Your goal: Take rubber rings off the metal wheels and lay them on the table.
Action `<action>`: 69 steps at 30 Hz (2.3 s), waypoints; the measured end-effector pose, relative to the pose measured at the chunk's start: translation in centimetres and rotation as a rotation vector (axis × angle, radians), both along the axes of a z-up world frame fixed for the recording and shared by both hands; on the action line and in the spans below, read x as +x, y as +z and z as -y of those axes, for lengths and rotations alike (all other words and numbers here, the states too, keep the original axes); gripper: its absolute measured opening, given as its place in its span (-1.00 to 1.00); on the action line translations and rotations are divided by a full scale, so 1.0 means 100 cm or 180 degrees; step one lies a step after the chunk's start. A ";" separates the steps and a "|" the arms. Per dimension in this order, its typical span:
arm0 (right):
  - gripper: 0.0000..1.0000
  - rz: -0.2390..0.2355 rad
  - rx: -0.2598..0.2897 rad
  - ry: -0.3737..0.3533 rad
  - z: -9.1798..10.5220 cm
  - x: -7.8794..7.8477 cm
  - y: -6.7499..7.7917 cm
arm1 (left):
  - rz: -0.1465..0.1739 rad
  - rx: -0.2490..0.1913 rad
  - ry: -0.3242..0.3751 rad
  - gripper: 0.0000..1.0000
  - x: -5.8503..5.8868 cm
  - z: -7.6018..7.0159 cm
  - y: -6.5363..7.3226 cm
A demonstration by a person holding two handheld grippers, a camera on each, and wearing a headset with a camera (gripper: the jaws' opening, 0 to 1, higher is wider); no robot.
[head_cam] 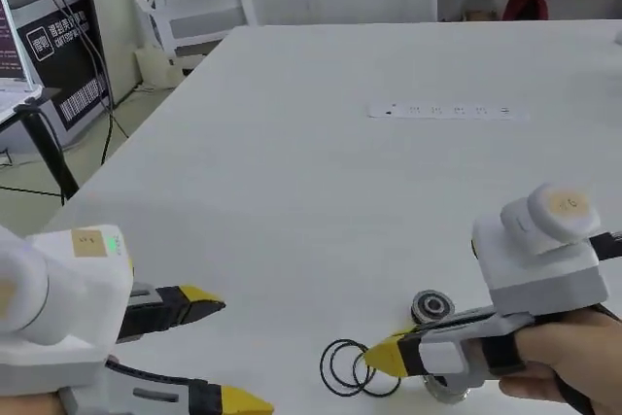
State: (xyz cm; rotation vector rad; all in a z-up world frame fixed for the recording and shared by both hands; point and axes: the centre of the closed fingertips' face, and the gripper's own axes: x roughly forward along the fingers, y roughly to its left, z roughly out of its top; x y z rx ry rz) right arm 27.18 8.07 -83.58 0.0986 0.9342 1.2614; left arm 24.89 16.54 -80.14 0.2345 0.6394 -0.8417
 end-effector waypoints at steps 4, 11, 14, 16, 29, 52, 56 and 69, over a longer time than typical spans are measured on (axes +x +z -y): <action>-1.00 0.0054 -0.0113 -0.0025 0.004 0.003 -0.006 | -0.0001 0.0004 0.0006 0.34 0.000 -0.001 0.000; -1.00 0.0156 -0.0244 -0.0076 0.010 0.009 -0.011 | 0.0001 0.0011 0.0012 0.34 0.000 -0.002 0.000; -1.00 0.0189 -0.0272 -0.0126 0.012 0.013 -0.012 | 0.0004 0.0008 0.0018 0.33 0.001 -0.002 0.001; -1.00 0.0208 -0.0287 -0.0178 0.015 0.017 -0.013 | 0.0005 0.0009 0.0019 0.33 0.001 -0.002 0.001; -1.00 0.0252 -0.0344 -0.0394 0.024 0.032 -0.014 | -0.0009 0.0031 -0.0007 0.32 -0.001 0.000 -0.001; -0.77 0.0243 -0.0168 -0.0628 0.034 0.052 0.000 | 0.0009 0.0039 0.0027 0.30 0.001 -0.003 -0.003; -0.76 0.0292 -0.0109 -0.0731 0.039 0.060 0.007 | 0.0021 0.0032 0.0033 0.30 0.003 -0.004 -0.001; -0.73 0.0425 0.0031 -0.1048 0.058 0.085 0.025 | 0.0185 0.0071 -0.0144 0.29 0.026 0.009 0.018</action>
